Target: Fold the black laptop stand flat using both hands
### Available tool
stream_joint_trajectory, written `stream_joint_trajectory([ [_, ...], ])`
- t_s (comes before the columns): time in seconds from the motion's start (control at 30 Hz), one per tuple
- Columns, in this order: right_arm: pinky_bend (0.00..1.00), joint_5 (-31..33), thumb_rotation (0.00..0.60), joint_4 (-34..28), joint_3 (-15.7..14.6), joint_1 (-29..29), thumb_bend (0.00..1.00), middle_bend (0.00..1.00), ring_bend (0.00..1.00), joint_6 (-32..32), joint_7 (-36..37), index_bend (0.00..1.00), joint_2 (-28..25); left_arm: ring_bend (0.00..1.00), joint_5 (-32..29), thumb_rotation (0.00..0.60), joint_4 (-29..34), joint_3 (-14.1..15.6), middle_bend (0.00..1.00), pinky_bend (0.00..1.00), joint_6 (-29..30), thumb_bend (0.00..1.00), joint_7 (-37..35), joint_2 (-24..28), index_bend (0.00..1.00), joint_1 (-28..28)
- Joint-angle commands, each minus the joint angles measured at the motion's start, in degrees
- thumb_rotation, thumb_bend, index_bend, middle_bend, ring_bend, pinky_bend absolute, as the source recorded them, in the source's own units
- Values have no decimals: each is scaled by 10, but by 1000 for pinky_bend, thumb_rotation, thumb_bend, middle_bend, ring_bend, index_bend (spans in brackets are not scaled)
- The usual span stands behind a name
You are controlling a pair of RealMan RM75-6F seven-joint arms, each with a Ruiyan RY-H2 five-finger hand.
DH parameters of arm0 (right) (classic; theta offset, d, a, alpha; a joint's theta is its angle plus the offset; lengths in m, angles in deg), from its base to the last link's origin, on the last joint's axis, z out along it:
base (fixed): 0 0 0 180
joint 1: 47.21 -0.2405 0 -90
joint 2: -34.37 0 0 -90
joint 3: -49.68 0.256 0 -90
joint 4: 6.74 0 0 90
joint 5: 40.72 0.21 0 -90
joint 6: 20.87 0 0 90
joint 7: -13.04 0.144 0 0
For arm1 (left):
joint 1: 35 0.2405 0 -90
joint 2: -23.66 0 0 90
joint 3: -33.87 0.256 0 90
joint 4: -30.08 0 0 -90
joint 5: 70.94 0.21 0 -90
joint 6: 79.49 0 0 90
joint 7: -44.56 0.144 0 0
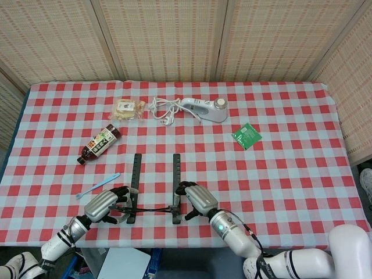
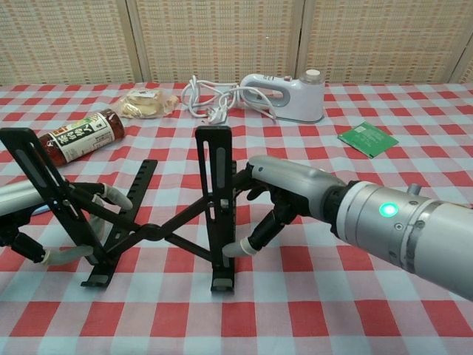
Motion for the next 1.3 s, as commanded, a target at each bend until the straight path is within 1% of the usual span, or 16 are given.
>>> stream_joint_trajectory([
  [0.03,142,0,600,1,1,0,207,348,121,-2,1,501,1,171,1,600,-1,0,211,274,0,355,-1,-1,526,0],
  [0.43,142,0,600,4,0,-1,273,367,121,-6,-2,518,5,169,2,600,-6,1,211,275,3,355,-5,-2,526,1],
  [0.87,142,-2,600,1,-1,2,409,401,127,-2,-6,575,5,168,2,600,-8,1,211,274,2,355,-6,-4,527,1],
  [1.0,142,-3,600,0,-3,3,432,403,129,-2,-9,581,4,167,3,600,-8,2,211,275,3,355,-5,-3,521,1],
  [1.03,142,-3,600,-2,-4,3,422,393,129,-4,-10,581,3,165,3,600,-7,2,211,274,4,356,-4,-2,506,2],
  [1.07,142,-2,600,-4,-5,3,392,376,129,-5,-10,572,2,162,3,600,-6,2,211,275,5,356,-2,-2,491,2],
  [1.13,142,-3,600,-7,-6,3,320,348,129,-7,-10,519,-1,146,4,600,-2,3,203,274,5,355,1,2,399,2],
  [1.2,137,-5,600,-9,-7,4,221,311,125,-7,-10,398,-3,119,5,600,3,5,169,266,6,355,4,6,308,2],
  [1.3,127,-8,600,-13,-6,4,135,253,101,-8,-10,251,-8,54,7,600,14,6,84,235,9,356,10,14,155,3],
])
